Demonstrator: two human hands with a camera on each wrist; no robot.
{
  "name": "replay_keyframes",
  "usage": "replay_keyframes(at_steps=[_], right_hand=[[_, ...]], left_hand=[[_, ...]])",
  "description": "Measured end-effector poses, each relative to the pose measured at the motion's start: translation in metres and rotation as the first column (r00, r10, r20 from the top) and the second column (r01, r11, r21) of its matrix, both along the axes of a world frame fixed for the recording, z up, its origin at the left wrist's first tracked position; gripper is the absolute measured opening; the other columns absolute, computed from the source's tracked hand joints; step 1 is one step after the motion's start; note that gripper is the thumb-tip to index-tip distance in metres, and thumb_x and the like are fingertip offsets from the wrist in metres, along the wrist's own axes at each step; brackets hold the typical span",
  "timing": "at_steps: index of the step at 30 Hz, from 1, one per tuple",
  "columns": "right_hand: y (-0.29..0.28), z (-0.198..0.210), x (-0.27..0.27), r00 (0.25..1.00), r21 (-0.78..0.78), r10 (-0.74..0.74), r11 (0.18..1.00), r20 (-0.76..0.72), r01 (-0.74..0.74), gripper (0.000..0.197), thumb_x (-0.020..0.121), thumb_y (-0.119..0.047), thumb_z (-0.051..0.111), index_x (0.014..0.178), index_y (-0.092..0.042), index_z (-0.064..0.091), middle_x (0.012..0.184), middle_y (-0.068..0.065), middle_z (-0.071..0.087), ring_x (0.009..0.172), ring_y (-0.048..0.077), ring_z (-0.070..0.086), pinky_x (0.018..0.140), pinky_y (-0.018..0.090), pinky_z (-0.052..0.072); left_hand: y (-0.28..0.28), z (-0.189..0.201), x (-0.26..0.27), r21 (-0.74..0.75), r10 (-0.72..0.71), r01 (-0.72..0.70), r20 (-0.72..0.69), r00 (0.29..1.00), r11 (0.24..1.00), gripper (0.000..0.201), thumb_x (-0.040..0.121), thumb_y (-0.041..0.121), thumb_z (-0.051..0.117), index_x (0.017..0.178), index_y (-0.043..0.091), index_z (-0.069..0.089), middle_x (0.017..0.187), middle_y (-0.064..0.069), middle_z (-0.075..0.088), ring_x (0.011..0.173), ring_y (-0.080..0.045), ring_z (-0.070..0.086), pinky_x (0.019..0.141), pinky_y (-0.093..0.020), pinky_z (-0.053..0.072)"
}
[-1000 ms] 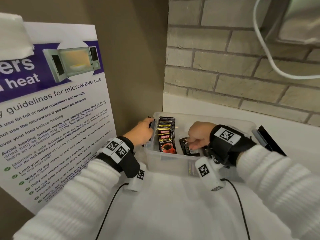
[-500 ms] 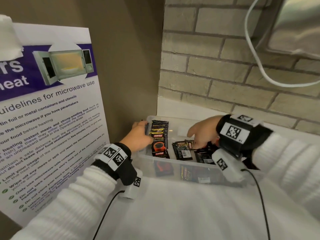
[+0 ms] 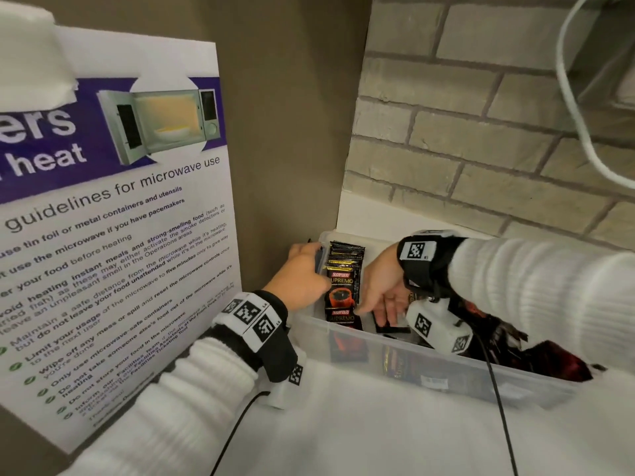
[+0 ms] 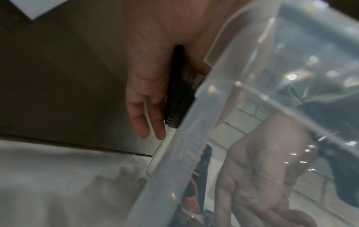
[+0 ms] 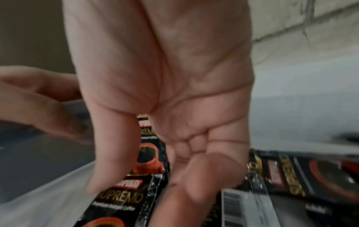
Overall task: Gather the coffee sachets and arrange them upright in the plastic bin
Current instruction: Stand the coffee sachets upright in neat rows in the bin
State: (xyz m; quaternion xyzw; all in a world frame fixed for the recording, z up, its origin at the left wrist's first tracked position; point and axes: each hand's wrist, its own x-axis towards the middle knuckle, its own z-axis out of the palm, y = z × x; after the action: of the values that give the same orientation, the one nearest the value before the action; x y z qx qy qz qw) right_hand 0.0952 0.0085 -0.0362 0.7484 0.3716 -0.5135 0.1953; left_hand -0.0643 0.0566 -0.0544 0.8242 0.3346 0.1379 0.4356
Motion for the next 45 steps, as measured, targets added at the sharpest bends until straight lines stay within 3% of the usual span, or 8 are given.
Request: replay_keyframes(at_steps=[3, 10, 18, 25, 31, 39, 42, 45], right_hand=[[0.003, -0.003, 0.004, 0.997, -0.003, -0.037, 0.999, -0.069, 0.037, 0.028, 0.096, -0.029, 0.048, 0.079, -0.01, 0.057, 0.058, -0.001, 0.068, 0.048, 0.009, 0.063, 0.049, 0.018, 0.052], [0.002, -0.025, 0.005, 0.983, 0.08, -0.099, 0.99, -0.152, 0.113, 0.021, 0.094, -0.025, 0.053, 0.079, -0.011, 0.058, 0.055, -0.003, 0.065, 0.045, 0.005, 0.059, 0.042, 0.014, 0.045], [-0.011, -0.007, 0.011, 0.971, 0.292, -0.107, 0.941, -0.215, 0.169, 0.009, 0.086, -0.016, 0.065, 0.082, -0.008, 0.062, 0.066, 0.004, 0.072, 0.055, 0.011, 0.068, 0.05, 0.017, 0.054], [-0.016, 0.004, 0.017, 0.965, 0.597, -0.146, 0.763, -0.216, 0.249, 0.014, 0.082, -0.006, 0.069, 0.073, -0.003, 0.059, 0.08, 0.019, 0.071, 0.066, 0.022, 0.072, 0.064, 0.027, 0.06], [-0.02, -0.007, 0.015, 0.935, 0.675, -0.202, 0.649, -0.292, 0.351, 0.018, 0.083, -0.006, 0.068, 0.071, -0.005, 0.054, 0.085, 0.02, 0.072, 0.077, 0.028, 0.073, 0.068, 0.029, 0.06], [-0.018, -0.012, 0.004, 0.891, 0.487, -0.28, 0.758, -0.358, 0.434, 0.025, 0.085, -0.011, 0.066, 0.104, 0.003, 0.059, 0.11, 0.034, 0.061, 0.084, 0.03, 0.068, 0.075, 0.03, 0.057], [-0.016, -0.012, 0.0, 0.903, 0.452, -0.269, 0.795, -0.335, 0.405, 0.016, 0.085, -0.016, 0.067, 0.094, -0.004, 0.061, 0.112, 0.032, 0.062, 0.07, 0.022, 0.07, 0.072, 0.027, 0.058], [-0.01, -0.016, 0.001, 0.935, 0.423, -0.279, 0.837, -0.22, 0.349, 0.041, 0.085, -0.026, 0.067, 0.109, 0.004, 0.056, 0.099, 0.025, 0.068, 0.063, 0.021, 0.07, 0.065, 0.025, 0.058]], left_hand=[[0.0, -0.001, 0.0, -0.005, 0.004, -0.004, 0.002, 1.0, 1.0, 0.062, 0.087, 0.007, 0.055, 0.142, 0.015, 0.029, 0.143, -0.007, 0.024, 0.128, -0.02, 0.036, 0.093, -0.019, 0.023], [0.0, -0.001, 0.002, -0.018, 0.025, -0.025, 0.01, 1.0, 1.0, 0.065, 0.087, 0.007, 0.056, 0.144, 0.015, 0.026, 0.144, -0.005, 0.023, 0.129, -0.02, 0.036, 0.097, -0.021, 0.027], [-0.001, -0.001, 0.001, -0.028, 0.025, -0.025, 0.002, 1.0, 0.999, 0.069, 0.086, 0.006, 0.057, 0.145, 0.015, 0.024, 0.146, -0.005, 0.022, 0.128, -0.021, 0.038, 0.097, -0.024, 0.03], [-0.002, 0.001, -0.001, -0.02, 0.021, -0.022, -0.014, 1.0, 1.0, 0.07, 0.086, 0.006, 0.057, 0.146, 0.014, 0.022, 0.146, -0.005, 0.022, 0.129, -0.021, 0.037, 0.099, -0.023, 0.029], [-0.003, 0.001, -0.001, -0.028, 0.023, -0.023, -0.011, 1.0, 0.999, 0.07, 0.086, 0.007, 0.057, 0.146, 0.015, 0.023, 0.144, -0.005, 0.023, 0.125, -0.021, 0.04, 0.106, -0.039, 0.039], [-0.003, 0.0, -0.001, -0.047, 0.029, -0.029, -0.003, 1.0, 0.998, 0.074, 0.084, 0.006, 0.06, 0.146, 0.015, 0.022, 0.143, -0.004, 0.023, 0.121, -0.023, 0.044, 0.101, -0.043, 0.044], [-0.003, 0.0, -0.002, -0.047, 0.024, -0.024, -0.002, 1.0, 0.999, 0.073, 0.084, 0.006, 0.059, 0.147, 0.016, 0.021, 0.144, -0.004, 0.022, 0.122, -0.024, 0.043, 0.101, -0.042, 0.044], [-0.003, 0.001, -0.001, -0.05, 0.025, -0.025, -0.001, 1.0, 0.998, 0.072, 0.085, 0.007, 0.059, 0.147, 0.015, 0.021, 0.145, -0.004, 0.021, 0.124, -0.022, 0.041, 0.102, -0.042, 0.043]])
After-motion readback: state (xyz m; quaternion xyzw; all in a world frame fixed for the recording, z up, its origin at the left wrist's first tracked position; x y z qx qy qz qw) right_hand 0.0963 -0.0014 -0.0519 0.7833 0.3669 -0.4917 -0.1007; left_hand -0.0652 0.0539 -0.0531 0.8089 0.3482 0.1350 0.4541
